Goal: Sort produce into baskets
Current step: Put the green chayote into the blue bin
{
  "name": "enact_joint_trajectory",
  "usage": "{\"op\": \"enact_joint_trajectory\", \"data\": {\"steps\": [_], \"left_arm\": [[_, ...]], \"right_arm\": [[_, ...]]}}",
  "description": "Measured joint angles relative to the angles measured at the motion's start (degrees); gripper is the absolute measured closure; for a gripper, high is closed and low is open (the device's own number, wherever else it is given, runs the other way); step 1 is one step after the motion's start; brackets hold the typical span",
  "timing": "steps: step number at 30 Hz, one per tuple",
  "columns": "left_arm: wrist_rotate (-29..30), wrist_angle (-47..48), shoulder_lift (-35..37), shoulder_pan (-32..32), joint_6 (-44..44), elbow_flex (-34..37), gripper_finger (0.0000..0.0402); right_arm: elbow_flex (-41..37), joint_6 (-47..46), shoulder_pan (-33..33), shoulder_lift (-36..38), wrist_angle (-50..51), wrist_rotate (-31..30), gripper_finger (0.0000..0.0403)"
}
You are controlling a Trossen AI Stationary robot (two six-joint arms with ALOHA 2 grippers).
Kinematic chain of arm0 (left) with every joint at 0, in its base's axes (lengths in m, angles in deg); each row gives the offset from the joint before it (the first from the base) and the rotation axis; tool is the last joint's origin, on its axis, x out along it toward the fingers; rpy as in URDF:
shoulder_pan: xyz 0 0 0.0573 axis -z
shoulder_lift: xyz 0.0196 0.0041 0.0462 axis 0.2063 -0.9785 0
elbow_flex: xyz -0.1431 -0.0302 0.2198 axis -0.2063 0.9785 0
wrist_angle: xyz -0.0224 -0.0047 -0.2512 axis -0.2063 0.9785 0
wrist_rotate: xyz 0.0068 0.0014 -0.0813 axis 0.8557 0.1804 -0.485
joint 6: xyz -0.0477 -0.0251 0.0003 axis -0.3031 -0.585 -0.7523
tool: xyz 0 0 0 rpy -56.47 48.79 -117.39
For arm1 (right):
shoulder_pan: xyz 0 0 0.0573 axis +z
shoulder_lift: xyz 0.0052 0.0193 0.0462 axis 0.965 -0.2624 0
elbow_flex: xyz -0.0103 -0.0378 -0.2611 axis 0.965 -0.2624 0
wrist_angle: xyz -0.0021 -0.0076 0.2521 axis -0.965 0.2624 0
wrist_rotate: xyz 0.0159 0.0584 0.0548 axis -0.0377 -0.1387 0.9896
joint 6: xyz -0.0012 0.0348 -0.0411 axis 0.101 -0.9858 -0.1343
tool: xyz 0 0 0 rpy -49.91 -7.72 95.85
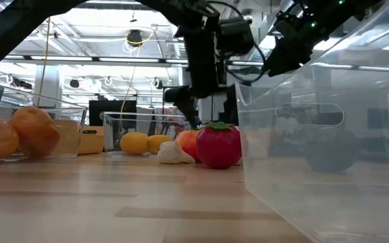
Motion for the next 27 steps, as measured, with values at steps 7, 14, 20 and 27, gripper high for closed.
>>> {"op": "enact_joint_trajectory", "data": {"steps": [7, 14, 20, 27], "left_arm": [[2.75, -3.28, 0.01, 0.11, -3.86, 3.97, 0.0015], [3.97, -4.98, 0.04, 0.09, -5.82, 7.05, 0.0015], [2.84, -11.69, 0.04, 0.11, -4.76, 9.08, 0.0015], [3.33, -13.3, 0.04, 0.11, -4.53, 9.31, 0.0015]], "right_arm": [[0.0, 0.0, 0.07, 0.05, 0.04, 0.0, 0.0143], [0.0, 0.0, 0.07, 0.07, 0.0, -0.02, 0.0143], [0.0, 0.0, 0.07, 0.07, 0.0, -0.02, 0.0143], [0.0, 0.0, 0.07, 0.07, 0.0, -0.02, 0.0143]]}}
